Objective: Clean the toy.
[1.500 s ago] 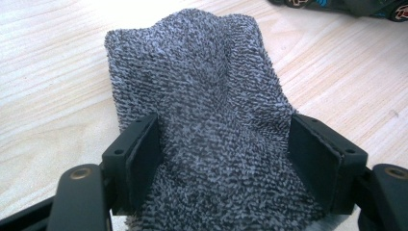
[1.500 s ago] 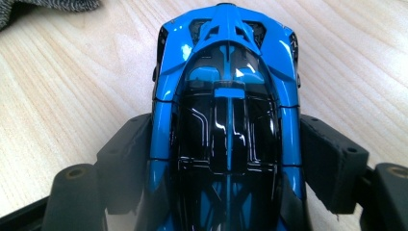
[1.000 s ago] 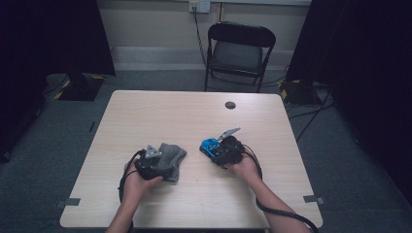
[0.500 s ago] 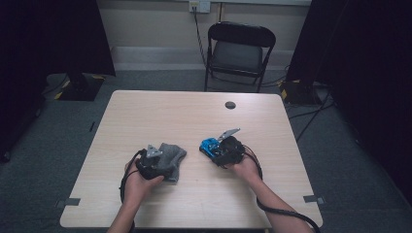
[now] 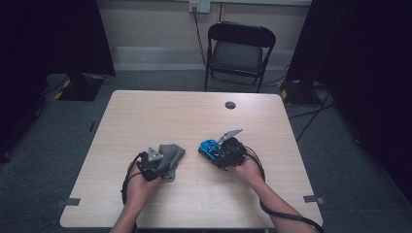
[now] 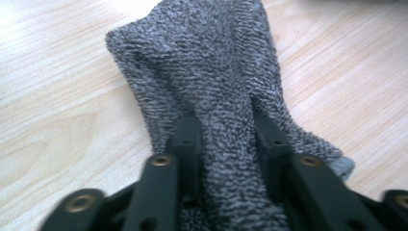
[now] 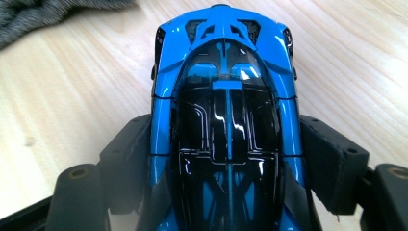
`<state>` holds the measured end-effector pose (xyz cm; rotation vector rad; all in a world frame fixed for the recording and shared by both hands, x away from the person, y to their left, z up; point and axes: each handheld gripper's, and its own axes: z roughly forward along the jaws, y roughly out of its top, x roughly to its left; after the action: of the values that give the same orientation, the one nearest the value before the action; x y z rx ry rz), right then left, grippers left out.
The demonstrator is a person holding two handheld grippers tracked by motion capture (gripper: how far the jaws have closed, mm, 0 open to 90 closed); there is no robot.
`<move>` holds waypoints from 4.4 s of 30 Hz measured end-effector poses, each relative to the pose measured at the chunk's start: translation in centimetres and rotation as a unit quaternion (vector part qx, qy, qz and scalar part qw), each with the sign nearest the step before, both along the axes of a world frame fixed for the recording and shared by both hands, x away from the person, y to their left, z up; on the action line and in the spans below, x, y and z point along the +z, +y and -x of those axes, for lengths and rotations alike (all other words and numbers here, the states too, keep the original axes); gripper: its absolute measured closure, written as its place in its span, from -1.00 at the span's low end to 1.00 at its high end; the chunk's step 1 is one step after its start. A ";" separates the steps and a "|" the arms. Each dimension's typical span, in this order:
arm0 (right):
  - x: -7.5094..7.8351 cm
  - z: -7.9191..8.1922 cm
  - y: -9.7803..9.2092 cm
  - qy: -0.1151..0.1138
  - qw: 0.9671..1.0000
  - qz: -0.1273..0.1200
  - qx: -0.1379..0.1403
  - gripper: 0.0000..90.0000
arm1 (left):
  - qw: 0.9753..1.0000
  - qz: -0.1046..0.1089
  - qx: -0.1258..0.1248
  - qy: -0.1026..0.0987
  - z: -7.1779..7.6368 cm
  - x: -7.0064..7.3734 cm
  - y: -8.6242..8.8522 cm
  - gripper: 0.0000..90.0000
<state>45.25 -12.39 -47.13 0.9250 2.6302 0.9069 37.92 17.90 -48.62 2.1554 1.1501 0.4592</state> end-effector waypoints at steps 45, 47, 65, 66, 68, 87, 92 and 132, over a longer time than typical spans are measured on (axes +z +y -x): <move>2.1 -0.6 0.6 -0.013 1.000 -0.008 0.006 -0.42 | 0.987 0.094 -0.130 0.018 -5.1 3.9 -5.0 0.69; 2.1 -0.8 0.7 -0.014 1.000 -0.006 0.002 -0.42 | 0.986 0.096 -0.133 0.021 -4.9 3.9 -4.8 0.69; 2.5 -1.9 -0.6 -0.009 0.999 -0.013 -0.028 -0.42 | 0.986 0.105 -0.129 0.014 -2.3 4.7 -2.6 0.69; 2.6 -1.9 -0.7 -0.012 0.999 -0.012 -0.029 -0.42 | 0.987 0.106 -0.123 0.012 -2.3 4.8 -2.5 0.69; 2.6 -1.8 -0.8 -0.011 1.000 -0.014 -0.024 -0.42 | 0.988 0.108 -0.111 0.006 -2.6 5.0 -2.2 0.69; 2.8 0.9 1.5 -0.016 0.999 -0.025 0.037 -0.42 | 0.989 0.124 -0.077 0.026 -6.9 4.9 -2.8 0.68; 3.1 1.3 1.9 -0.024 0.998 -0.021 0.044 -0.42 | 0.987 0.118 -0.096 0.045 -6.9 4.7 -3.4 0.68; 2.3 -1.8 0.4 -0.014 1.000 -0.010 -0.017 -0.38 | 0.983 0.114 -0.130 0.057 -4.6 4.1 -2.8 0.69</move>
<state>47.09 -12.02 -44.87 0.9516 2.5797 0.9322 42.51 15.14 -44.47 2.1102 0.9121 0.0848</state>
